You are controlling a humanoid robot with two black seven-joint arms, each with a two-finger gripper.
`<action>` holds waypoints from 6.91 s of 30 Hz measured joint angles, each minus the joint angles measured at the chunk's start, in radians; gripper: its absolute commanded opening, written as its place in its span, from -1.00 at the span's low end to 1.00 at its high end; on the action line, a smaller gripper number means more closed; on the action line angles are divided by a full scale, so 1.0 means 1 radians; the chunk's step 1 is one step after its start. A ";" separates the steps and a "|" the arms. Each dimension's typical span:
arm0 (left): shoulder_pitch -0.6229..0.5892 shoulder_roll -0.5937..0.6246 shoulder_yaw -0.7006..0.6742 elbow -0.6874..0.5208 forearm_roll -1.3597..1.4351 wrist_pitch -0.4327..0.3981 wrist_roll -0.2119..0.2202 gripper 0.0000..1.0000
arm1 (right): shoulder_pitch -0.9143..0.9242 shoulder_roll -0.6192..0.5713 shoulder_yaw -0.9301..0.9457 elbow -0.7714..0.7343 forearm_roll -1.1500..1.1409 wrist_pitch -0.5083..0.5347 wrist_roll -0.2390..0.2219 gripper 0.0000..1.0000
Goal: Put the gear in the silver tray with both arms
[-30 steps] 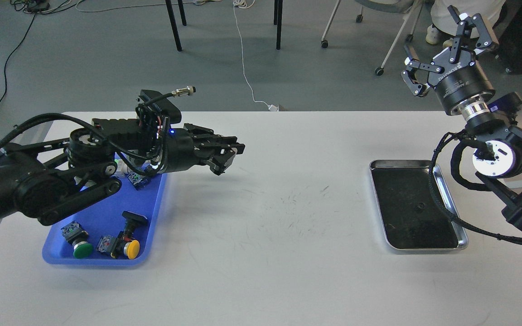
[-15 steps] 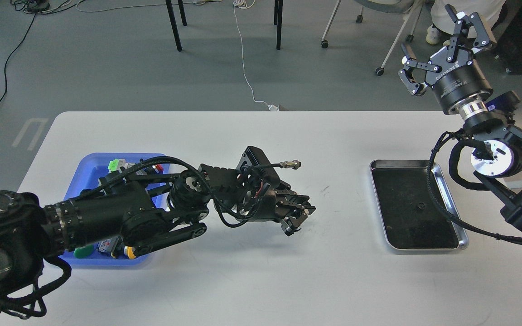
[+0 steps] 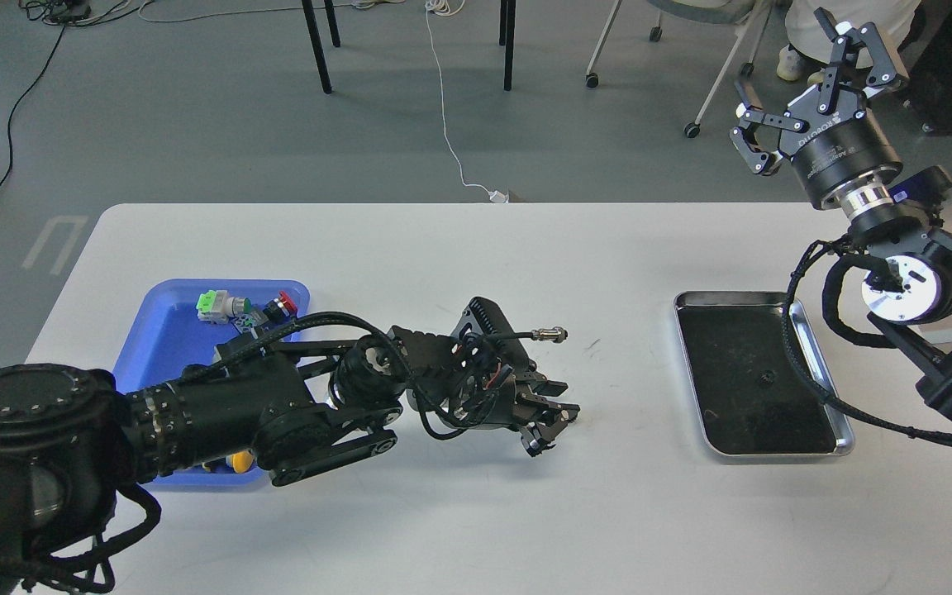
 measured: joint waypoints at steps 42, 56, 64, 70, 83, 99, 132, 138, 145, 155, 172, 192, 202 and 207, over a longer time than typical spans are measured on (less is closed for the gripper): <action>0.108 0.438 -0.677 0.083 -1.917 0.012 -0.017 0.95 | 0.730 0.104 -0.915 0.037 -0.822 0.046 0.000 0.93; 0.213 0.451 -0.877 0.076 -1.982 -0.070 -0.015 0.95 | 0.883 0.486 -1.332 0.036 -1.224 0.035 0.000 0.89; 0.222 0.484 -0.879 0.075 -1.982 -0.109 -0.016 0.95 | 0.876 0.523 -1.477 0.041 -1.378 -0.005 0.000 0.69; 0.230 0.493 -0.879 0.075 -1.982 -0.125 -0.018 0.95 | 0.832 0.523 -1.534 0.042 -1.390 -0.032 0.000 0.56; 0.235 0.494 -0.877 0.075 -1.979 -0.117 -0.052 0.95 | 0.769 0.523 -1.558 0.042 -1.388 -0.040 0.000 0.26; 0.235 0.493 -0.877 0.075 -1.979 -0.116 -0.056 0.95 | 0.743 0.523 -1.557 0.027 -1.383 -0.080 0.000 -0.21; 0.234 0.529 -0.876 0.074 -1.977 -0.125 -0.055 0.95 | 0.887 0.280 -1.604 0.095 -1.511 -0.157 0.000 -0.73; 0.234 0.529 -0.871 0.073 -1.977 -0.126 -0.055 0.95 | 0.813 0.079 -1.615 0.101 -1.596 -0.168 0.000 -0.72; 0.234 0.522 -0.865 0.073 -1.976 -0.126 -0.055 0.95 | 0.725 -0.011 -1.608 0.098 -1.640 -0.190 0.000 -0.66; 0.234 0.518 -0.864 0.066 -1.971 -0.117 -0.053 0.95 | 0.678 -0.012 -1.575 0.101 -1.640 -0.197 0.000 -0.19; 0.219 0.519 -0.863 0.066 -1.965 -0.118 -0.045 0.95 | 0.651 -0.103 -1.060 0.026 -1.380 -0.206 0.000 0.98; 0.231 0.375 -0.877 0.084 -1.979 -0.126 -0.047 0.95 | 0.301 0.036 -0.354 -0.185 -0.400 -0.222 0.000 0.99; 0.278 0.327 -0.920 0.111 -2.002 -0.130 -0.044 0.95 | 0.207 0.056 -0.244 -0.209 -0.008 -0.208 0.000 0.99; 0.279 0.293 -0.925 0.191 -2.046 -0.171 -0.043 0.96 | 0.137 0.078 -0.089 -0.214 0.014 -0.190 0.000 0.99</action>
